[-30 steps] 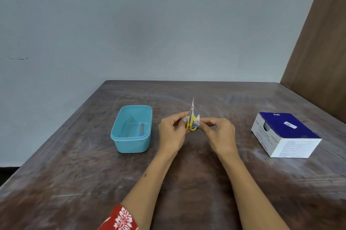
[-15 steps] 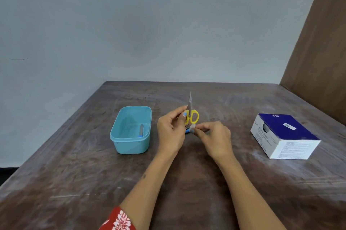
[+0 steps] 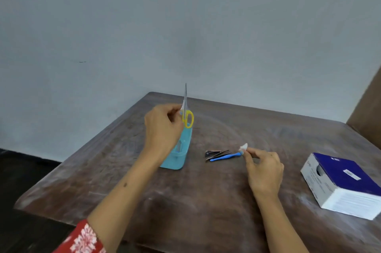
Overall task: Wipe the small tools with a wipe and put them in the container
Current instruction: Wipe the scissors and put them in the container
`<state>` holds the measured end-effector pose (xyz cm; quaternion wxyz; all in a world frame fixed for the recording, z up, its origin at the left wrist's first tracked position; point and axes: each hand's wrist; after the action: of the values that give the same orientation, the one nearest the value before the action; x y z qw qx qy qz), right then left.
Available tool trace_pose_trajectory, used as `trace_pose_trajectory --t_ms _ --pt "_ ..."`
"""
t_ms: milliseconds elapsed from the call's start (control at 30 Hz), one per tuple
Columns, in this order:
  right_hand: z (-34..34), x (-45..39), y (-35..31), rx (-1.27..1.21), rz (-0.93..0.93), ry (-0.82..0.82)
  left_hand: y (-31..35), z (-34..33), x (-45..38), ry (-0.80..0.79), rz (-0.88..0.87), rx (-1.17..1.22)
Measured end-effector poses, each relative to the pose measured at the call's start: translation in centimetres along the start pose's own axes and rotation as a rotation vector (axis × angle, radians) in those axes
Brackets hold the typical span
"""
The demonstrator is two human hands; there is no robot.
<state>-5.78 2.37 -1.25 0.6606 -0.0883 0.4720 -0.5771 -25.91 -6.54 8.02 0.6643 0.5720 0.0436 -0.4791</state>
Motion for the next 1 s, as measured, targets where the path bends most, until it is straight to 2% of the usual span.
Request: trace_pose_trajectory --t_ms 233,400,833,1000 --pt "0.2 0.2 -0.1 -0.043 -0.024 -0.029 -1.7 0.2 -1.2 -0.228 0.155 -0.398" --pt "0.4 0.2 -0.3 -0.044 -0.033 -0.033 -1.1 -0.7 -0.8 -0.378 0.230 -0.538" --pt "0.7 0.4 -0.7 -0.030 -0.036 -0.050 -1.7 -1.8 -0.7 -0.454 0.252 -0.684" --pt "0.6 0.4 -0.8 -0.045 -0.044 -0.037 0.0 -1.7 -0.8 -0.435 0.122 -0.728"
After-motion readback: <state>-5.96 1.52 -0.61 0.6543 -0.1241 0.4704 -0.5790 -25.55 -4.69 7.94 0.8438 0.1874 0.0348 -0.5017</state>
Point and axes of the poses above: each hand's wrist, its own x-axis away from the middle knuckle, its own z-axis out of the back of the hand, y = z × x, and after that the axes turned 3 degrees about -z, right-handed
